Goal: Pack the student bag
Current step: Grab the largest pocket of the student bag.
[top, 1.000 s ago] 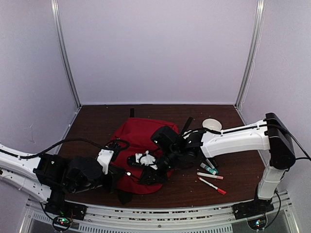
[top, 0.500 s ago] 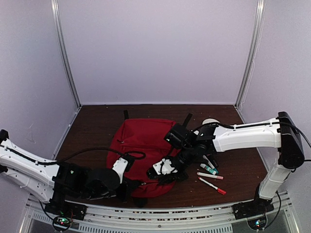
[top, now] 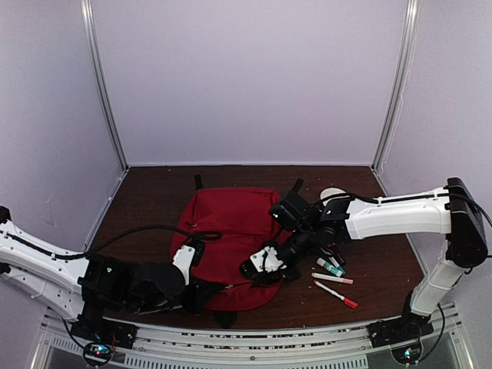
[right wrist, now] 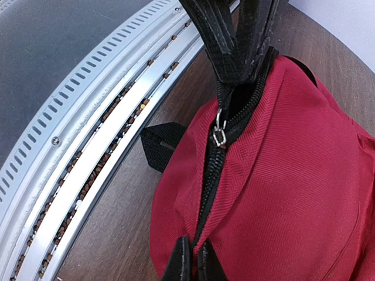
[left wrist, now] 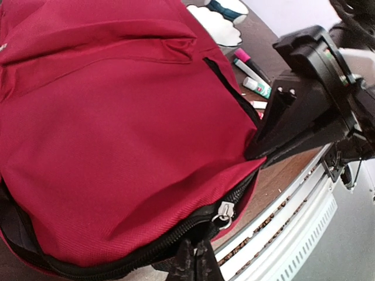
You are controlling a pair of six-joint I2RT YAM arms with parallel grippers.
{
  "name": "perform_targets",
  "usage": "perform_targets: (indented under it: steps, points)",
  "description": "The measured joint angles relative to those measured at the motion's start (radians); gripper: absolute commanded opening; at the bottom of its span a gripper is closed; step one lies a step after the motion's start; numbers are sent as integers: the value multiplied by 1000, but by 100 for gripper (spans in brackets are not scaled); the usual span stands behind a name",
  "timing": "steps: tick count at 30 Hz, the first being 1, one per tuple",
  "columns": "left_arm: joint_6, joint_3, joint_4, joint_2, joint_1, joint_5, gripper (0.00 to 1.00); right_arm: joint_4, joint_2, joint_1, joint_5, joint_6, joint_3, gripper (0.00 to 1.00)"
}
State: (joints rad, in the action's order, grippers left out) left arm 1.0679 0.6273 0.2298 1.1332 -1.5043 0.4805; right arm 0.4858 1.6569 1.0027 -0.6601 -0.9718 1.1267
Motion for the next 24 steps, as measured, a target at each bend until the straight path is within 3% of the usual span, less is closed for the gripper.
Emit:
perform_targets:
  steps: [3, 6, 13, 14, 16, 18, 21, 24]
  points:
    - [-65, 45, 50, 18, 0, 23, 41, 51, -42, -20, 26, 10, -20, 18]
    - [-124, 47, 175, 6, 6, 69, 56, 193, -102, -94, 76, 24, -73, 30]
    - [-207, 43, 280, -145, 44, 99, 62, 334, -179, -103, 85, 63, -71, 35]
    - [-218, 31, 269, -180, 45, 101, 58, 340, -201, -97, 78, 79, -66, 34]
    - [-259, -18, 220, -245, 48, 92, 35, 340, -232, -79, 70, 109, -51, 33]
    - [-305, -80, 154, -284, 55, 61, 28, 326, -246, -45, 66, 149, -21, 31]
    - [-383, -157, 60, -293, 61, -4, 32, 303, -238, 19, 77, 173, 29, 30]
    - [-426, -187, -11, -278, 64, -58, 48, 288, -209, 109, 130, 158, 71, 32]
